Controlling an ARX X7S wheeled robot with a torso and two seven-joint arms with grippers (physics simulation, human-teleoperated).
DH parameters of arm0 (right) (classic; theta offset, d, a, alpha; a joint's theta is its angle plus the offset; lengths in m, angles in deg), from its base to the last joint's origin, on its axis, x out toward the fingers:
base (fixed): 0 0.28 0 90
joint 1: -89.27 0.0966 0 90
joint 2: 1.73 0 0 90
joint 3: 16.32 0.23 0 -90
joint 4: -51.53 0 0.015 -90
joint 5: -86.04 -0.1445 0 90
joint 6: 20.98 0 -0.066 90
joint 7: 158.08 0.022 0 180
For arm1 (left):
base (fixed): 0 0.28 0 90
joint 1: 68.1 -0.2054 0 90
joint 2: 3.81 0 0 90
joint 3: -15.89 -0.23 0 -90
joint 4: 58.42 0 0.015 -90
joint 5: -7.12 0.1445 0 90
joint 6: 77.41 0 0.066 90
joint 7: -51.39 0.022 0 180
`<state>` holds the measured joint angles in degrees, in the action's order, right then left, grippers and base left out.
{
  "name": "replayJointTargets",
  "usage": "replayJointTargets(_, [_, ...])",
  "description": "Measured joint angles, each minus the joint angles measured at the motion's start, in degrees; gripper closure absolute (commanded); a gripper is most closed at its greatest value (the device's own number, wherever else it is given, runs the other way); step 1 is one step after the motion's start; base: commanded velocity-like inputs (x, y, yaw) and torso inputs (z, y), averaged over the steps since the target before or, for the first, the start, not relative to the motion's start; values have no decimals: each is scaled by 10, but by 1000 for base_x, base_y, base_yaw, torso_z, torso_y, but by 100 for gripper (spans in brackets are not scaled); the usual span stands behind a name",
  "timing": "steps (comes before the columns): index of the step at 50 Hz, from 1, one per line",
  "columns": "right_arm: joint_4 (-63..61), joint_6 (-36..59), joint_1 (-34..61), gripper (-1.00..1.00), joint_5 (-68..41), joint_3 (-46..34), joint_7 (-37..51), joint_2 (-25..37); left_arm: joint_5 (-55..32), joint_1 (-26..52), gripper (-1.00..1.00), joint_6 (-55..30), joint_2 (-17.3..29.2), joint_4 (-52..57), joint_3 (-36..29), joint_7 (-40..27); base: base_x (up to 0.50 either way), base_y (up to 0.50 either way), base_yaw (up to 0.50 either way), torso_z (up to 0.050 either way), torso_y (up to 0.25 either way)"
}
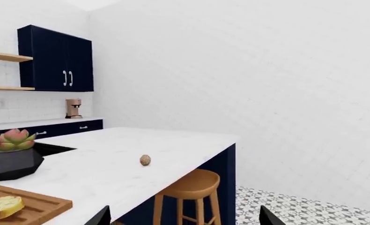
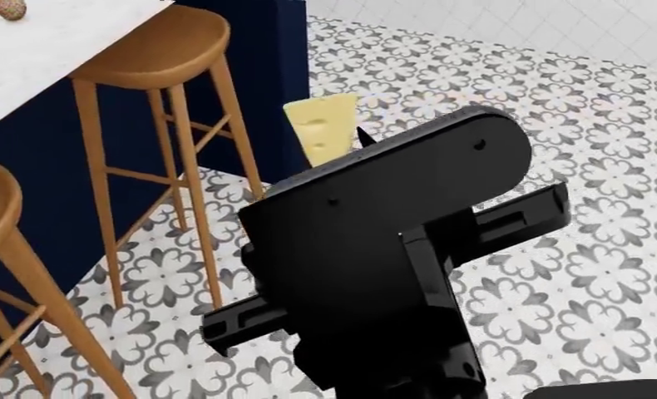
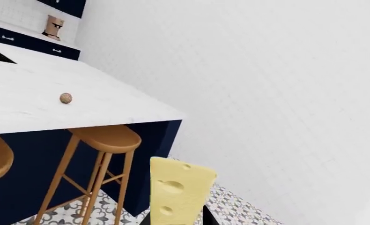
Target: Pick up the wedge of cheese and place it on the slice of bread to prepare a simple cheese on bread dish.
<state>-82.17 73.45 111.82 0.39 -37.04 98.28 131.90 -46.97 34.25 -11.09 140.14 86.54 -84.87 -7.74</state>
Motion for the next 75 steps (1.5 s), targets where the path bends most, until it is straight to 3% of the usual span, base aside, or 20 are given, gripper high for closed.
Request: replayJointTargets(75, [8, 17, -4, 100, -6, 31, -21, -10, 17, 19, -100, -7, 8, 9, -26, -8, 0, 0, 500, 0, 0])
